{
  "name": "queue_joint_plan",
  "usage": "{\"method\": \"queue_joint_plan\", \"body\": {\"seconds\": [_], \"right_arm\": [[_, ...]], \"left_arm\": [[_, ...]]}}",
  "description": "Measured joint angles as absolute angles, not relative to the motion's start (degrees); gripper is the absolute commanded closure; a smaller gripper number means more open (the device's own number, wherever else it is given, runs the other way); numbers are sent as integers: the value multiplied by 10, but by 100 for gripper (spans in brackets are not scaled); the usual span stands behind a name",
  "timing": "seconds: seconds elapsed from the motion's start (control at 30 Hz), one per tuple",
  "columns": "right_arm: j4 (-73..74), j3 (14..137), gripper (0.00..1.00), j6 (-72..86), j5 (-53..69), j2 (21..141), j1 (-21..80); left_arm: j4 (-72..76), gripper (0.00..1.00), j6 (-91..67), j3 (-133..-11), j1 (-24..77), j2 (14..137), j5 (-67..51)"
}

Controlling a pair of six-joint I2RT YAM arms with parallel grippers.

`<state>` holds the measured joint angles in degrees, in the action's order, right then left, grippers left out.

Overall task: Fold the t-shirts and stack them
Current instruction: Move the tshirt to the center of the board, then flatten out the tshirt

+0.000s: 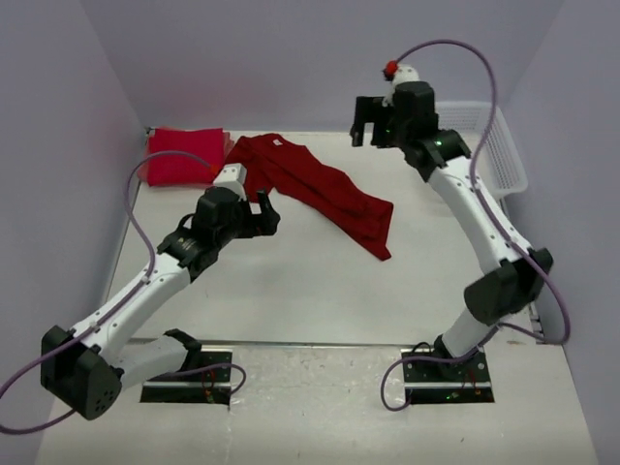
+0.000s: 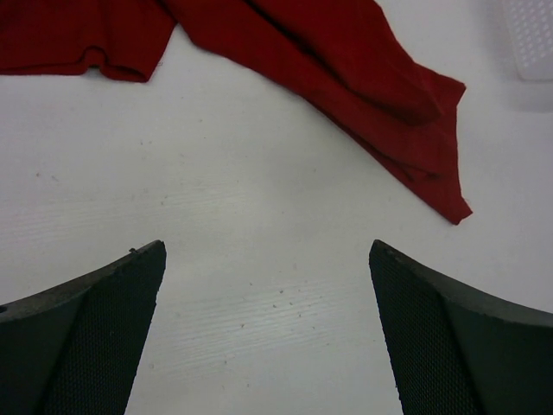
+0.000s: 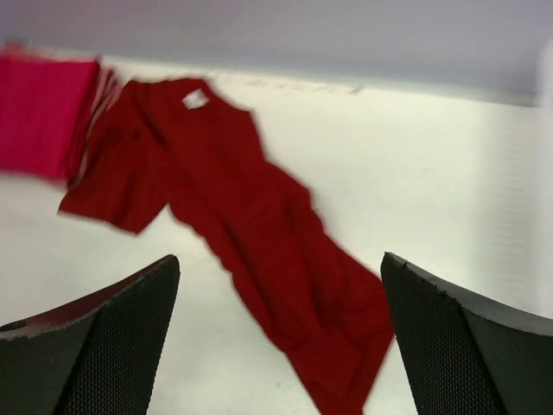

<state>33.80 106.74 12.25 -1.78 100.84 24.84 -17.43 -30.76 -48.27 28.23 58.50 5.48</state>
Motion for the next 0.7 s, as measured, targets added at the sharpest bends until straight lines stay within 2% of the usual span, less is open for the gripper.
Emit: {"method": "queue_joint_plan", "body": {"seconds": [0.13,0.27,0.47,0.7], "right_arm": [[319,995,1,148,-128,902,220],[322,950,1,174,-180,912,236],[345,828,1,189,-215,976,262],[316,785,1,189,-201,933,272]], "left_arm": [[-191,0,-290,-540,313,692,90],[-243,0,-262,-656,349,812,171],[-360,0,-244,-854,441,980,381],[-600,0,-338,-971,509,1101,633]]}}
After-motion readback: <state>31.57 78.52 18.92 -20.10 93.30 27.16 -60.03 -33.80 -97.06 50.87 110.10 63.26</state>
